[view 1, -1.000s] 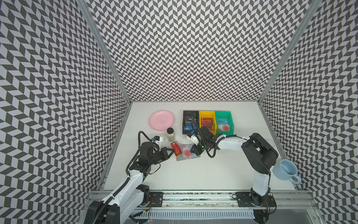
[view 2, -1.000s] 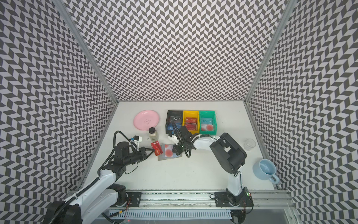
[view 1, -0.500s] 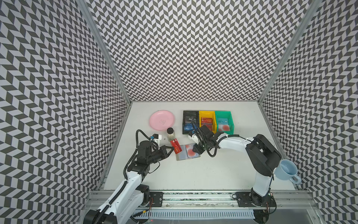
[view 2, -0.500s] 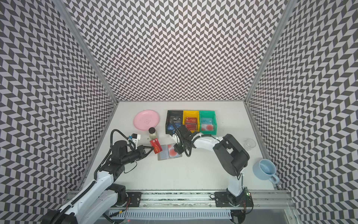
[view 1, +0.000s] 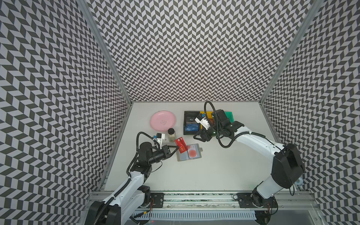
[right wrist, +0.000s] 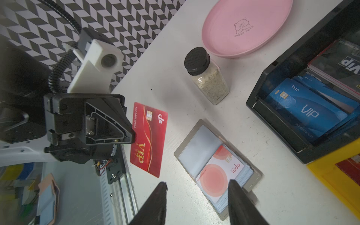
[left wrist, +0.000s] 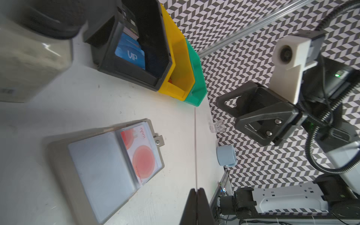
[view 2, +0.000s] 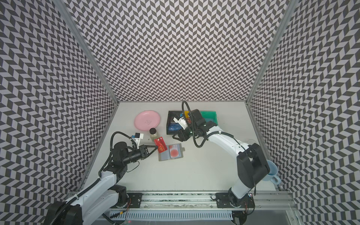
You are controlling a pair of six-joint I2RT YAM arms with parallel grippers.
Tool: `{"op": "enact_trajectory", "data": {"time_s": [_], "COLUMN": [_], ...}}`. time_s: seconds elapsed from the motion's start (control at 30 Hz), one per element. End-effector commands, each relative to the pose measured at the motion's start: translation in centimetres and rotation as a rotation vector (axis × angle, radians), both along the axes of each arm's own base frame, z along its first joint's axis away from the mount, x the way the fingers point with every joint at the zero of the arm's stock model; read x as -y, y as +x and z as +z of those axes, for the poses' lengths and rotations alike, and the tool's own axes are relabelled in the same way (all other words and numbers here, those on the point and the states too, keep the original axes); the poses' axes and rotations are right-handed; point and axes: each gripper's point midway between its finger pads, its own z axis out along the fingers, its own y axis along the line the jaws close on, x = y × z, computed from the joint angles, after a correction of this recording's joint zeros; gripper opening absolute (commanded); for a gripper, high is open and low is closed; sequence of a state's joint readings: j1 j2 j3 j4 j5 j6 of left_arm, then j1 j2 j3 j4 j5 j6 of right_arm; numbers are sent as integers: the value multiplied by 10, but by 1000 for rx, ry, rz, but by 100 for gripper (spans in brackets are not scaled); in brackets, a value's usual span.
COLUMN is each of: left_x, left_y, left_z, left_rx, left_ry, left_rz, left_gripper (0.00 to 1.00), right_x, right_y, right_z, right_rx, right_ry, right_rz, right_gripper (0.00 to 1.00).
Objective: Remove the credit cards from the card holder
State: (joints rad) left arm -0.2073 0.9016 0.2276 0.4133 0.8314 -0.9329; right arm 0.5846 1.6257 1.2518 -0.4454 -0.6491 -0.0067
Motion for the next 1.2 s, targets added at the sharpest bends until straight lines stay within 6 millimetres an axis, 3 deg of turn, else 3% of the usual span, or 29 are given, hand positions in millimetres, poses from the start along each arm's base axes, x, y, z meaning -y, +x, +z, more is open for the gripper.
{"op": "enact_trajectory", "data": {"time_s": [0.0, 0.2, 0.8, 1.07, 1.17], "left_x": [7, 14, 32, 35, 36], "left_y": [-5, -5, 1, 2, 2], "left_z": [33, 41, 34, 30, 27], "left_rx": [109, 138, 123, 111, 102], "left_ry": [-89, -99, -90, -88, -84], "left_rz": [-54, -72, -106, -112, -113], "left_gripper": [0, 0, 0, 0, 0], "right_x": [-13, -19, -32, -36, -36], "right_y": [-19, -27, -42, -45, -47], "right_z": [10, 2, -7, -13, -12], "right_rx": [-57, -105, -167, -193, -198], "right_ry": [94, 134, 212, 231, 238], "right_rz": [115, 166, 252, 283, 291], "right_gripper": [52, 53, 50, 36, 26]}}
